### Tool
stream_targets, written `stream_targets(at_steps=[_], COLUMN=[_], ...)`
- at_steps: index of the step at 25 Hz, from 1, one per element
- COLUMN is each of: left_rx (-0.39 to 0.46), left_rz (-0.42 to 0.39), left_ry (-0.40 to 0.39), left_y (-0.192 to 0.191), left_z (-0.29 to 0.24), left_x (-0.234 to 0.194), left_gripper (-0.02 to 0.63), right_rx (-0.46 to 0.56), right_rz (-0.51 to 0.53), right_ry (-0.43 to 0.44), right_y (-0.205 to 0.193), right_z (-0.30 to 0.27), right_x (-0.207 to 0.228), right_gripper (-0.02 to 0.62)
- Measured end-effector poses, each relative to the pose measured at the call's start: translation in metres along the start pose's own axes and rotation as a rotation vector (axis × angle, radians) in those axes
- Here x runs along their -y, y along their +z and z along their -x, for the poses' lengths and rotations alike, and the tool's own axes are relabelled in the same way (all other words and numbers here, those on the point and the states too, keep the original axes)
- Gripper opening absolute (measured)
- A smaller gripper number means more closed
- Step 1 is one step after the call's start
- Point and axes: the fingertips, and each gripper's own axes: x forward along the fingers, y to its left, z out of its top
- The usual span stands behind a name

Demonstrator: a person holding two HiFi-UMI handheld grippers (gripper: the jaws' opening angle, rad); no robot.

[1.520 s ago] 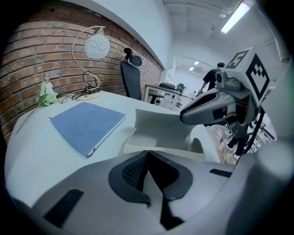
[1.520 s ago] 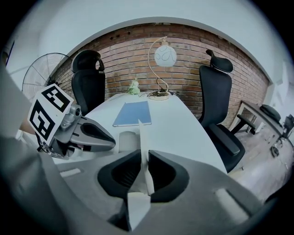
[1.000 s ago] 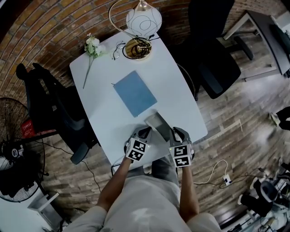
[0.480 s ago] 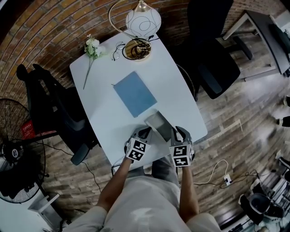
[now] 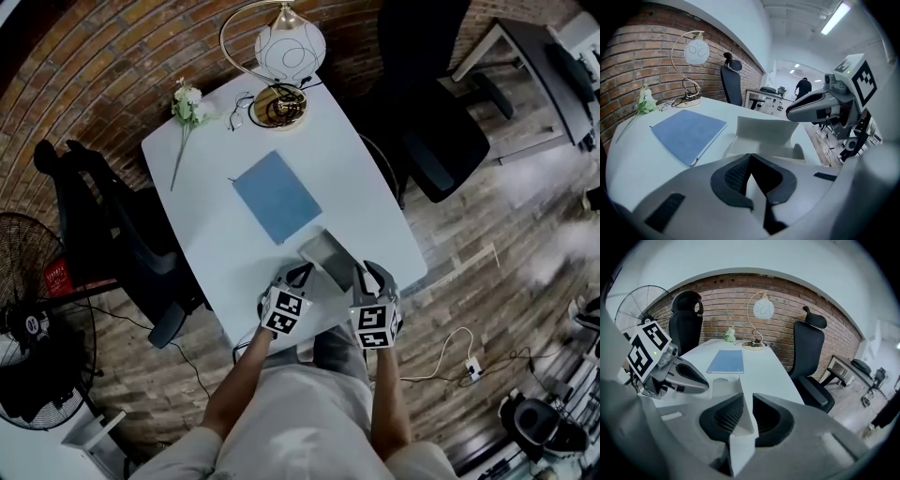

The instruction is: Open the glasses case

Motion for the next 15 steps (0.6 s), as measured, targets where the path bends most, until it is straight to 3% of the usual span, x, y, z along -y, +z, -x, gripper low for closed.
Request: stream_targets(at_steps=[7, 15], left_rx=[0.119, 0.34], left_rz=[0.008, -0.02], left_ry=[-0.013, -0.022], left_y=[0.029, 0.076], left_z=[0.027, 0.088], left_x=[0.0, -0.002], left_gripper=[0.003, 0.003], right_rx=[0.122, 0.268], right_rz=[-0.038, -0.075], right_ry=[-0.047, -0.097], right_y=[0.025, 0.061], right_z=[0.026, 0.07], right_x=[-0.005, -0.022], right_gripper=[0.053, 0.023])
